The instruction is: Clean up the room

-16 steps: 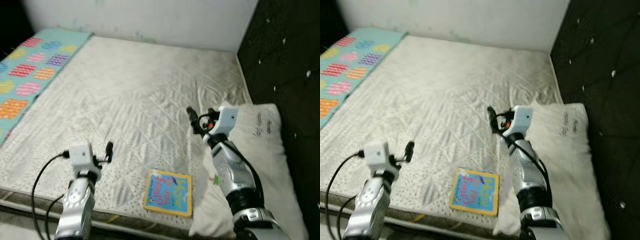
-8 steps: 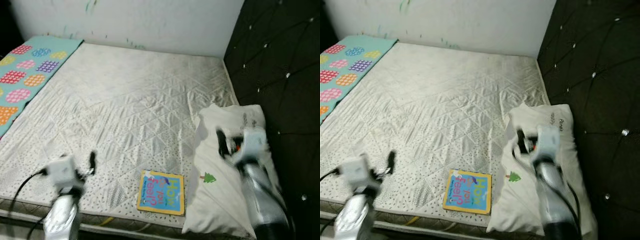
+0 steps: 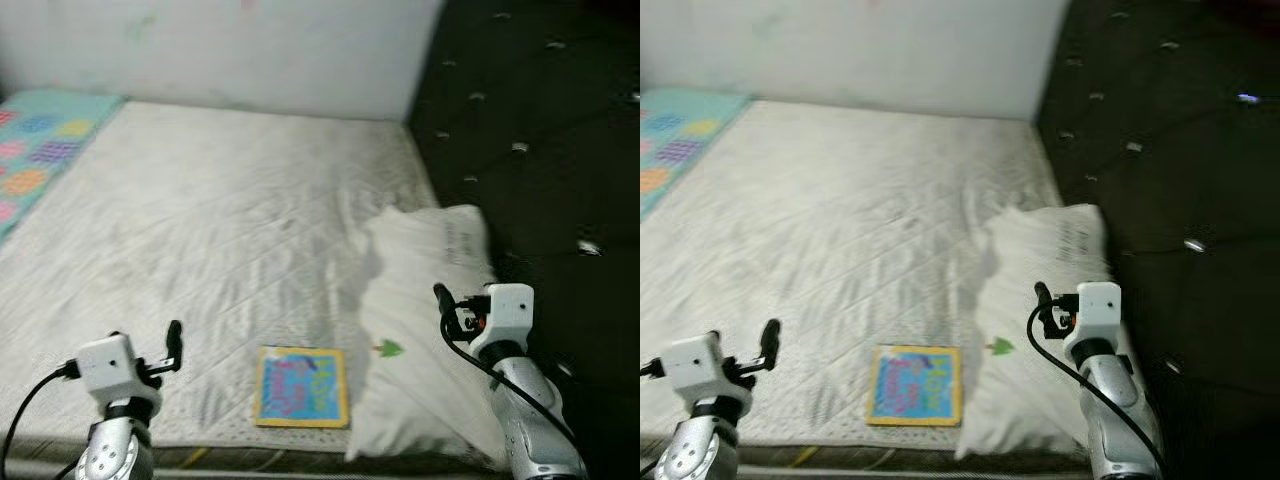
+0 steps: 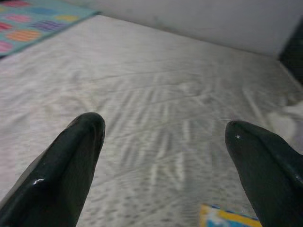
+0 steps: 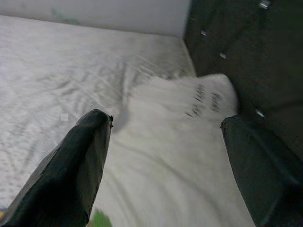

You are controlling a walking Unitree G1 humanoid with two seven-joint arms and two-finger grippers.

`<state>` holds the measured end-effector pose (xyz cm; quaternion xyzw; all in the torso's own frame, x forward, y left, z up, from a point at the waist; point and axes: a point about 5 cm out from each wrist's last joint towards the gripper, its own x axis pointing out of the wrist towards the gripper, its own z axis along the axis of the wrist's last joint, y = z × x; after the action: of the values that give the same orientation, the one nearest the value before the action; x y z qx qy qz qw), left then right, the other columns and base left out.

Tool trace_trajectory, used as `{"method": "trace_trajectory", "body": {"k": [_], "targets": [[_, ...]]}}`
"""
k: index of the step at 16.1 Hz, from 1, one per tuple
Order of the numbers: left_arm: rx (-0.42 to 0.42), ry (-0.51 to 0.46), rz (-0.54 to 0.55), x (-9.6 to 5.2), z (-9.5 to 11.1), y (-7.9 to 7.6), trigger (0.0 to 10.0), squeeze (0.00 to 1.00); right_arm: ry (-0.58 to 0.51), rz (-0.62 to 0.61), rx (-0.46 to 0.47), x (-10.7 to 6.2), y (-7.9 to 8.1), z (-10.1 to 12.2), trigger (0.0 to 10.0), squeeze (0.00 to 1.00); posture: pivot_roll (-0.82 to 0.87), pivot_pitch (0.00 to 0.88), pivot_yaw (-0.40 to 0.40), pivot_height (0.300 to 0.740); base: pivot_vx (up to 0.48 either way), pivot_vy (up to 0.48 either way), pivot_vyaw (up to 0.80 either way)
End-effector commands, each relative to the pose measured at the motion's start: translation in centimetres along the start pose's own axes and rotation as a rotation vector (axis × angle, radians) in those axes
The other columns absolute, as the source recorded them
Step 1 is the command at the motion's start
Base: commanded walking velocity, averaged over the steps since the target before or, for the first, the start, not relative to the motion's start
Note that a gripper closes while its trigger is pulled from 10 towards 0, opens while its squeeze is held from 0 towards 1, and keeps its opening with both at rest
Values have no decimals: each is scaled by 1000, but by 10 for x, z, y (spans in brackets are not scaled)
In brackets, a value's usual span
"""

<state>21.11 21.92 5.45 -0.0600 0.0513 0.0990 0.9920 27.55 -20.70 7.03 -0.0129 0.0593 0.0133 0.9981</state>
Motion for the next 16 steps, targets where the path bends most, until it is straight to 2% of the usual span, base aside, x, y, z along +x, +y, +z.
{"method": "trace_trajectory", "body": {"k": [1,4,16], "targets": [[0,1,-11,1,3,-1,10000,0,-13,5,-2,0,0,6,10000,0,-40,4,-68,740,0,274,-800],[-2,1,-8,0,5,-2,10000,0,-14,30,6,0,2,10,10000,0,-39,16,-68,740,0,295,-735],[-1,17,5,1,5,0,10000,0,-12,32,19,2,6,13,10000,0,-39,32,-60,740,0,354,0]]}}
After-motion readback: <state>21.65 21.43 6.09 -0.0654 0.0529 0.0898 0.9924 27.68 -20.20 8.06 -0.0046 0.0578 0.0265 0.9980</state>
